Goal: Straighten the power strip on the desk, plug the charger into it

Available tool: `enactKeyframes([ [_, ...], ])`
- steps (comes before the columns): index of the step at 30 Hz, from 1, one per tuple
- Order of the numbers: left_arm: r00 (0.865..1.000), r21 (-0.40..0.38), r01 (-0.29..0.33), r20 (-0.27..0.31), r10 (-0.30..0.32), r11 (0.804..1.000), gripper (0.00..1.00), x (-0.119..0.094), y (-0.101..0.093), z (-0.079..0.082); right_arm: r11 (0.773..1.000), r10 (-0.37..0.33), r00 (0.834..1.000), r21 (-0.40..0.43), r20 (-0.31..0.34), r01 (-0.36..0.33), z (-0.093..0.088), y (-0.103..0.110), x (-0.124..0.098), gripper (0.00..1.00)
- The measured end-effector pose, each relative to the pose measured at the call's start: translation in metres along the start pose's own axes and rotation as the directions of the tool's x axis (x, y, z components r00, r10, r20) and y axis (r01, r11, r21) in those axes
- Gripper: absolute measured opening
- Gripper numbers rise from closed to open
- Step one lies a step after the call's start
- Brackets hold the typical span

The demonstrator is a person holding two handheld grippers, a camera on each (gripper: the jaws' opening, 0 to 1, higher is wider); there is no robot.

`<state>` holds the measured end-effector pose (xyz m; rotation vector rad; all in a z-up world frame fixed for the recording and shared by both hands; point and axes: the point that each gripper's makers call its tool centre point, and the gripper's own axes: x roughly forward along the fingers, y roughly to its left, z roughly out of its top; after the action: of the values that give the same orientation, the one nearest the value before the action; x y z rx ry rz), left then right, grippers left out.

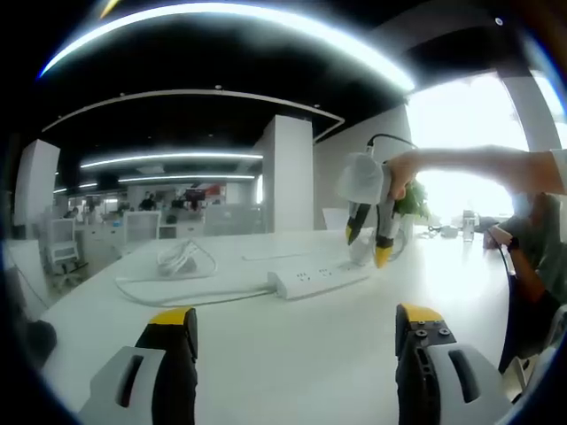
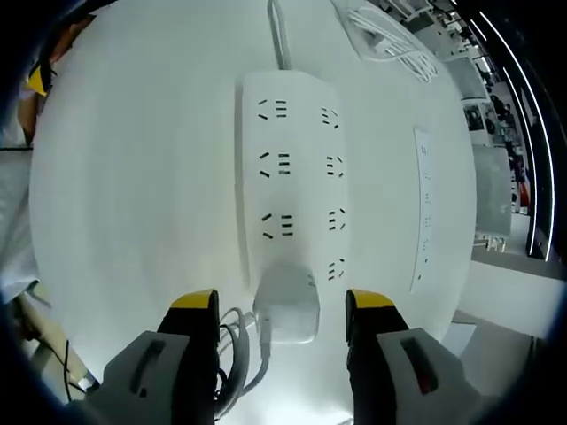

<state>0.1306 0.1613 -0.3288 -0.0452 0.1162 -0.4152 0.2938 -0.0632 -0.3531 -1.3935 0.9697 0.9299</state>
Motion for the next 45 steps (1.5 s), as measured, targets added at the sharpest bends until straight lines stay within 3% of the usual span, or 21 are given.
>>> enactKeyframes([
  [4, 1.000, 0.001, -0.001, -0.004, 0.001, 1.000, 0.97, -0.001, 0.000, -0.001, 1.000, -0.012, 1.000, -0.006, 0.010, 0.012, -0.003, 0.000, -0.002, 0.66],
  [14, 1.000, -0.001, 0.002, -0.011, -0.002, 1.000, 0.99, -0.002, -0.003, -0.003, 0.999, -0.042, 0.997, -0.007, 0.063, 0.043, 0.000, 0.001, -0.012, 0.67],
  [20, 1.000, -0.003, 0.004, -0.013, -0.004, 1.000, 0.99, -0.002, -0.004, -0.004, 0.999, -0.033, 0.995, 0.007, 0.094, 0.033, 0.004, 0.003, -0.015, 0.57],
  [24, 1.000, -0.003, 0.004, -0.010, -0.004, 1.000, 0.99, -0.002, -0.003, -0.003, 0.999, -0.026, 0.995, 0.031, 0.096, 0.023, 0.003, 0.002, -0.015, 0.45],
  [30, 1.000, 0.000, 0.005, -0.011, -0.005, 1.000, 0.99, -0.002, -0.002, -0.003, 0.998, -0.029, 0.994, 0.052, 0.109, 0.023, 0.005, -0.001, -0.013, 0.43],
  [36, 1.000, 0.004, 0.004, -0.017, -0.004, 1.000, 0.99, -0.002, -0.002, -0.003, 0.999, -0.021, 0.993, 0.052, 0.118, 0.015, 0.007, 0.000, -0.009, 0.35],
  [45, 0.997, 0.022, 0.033, -0.072, -0.031, 0.999, 0.99, 0.010, -0.010, -0.011, 0.999, -0.049, 0.993, 0.028, 0.109, 0.046, 0.005, -0.004, -0.009, 0.27],
])
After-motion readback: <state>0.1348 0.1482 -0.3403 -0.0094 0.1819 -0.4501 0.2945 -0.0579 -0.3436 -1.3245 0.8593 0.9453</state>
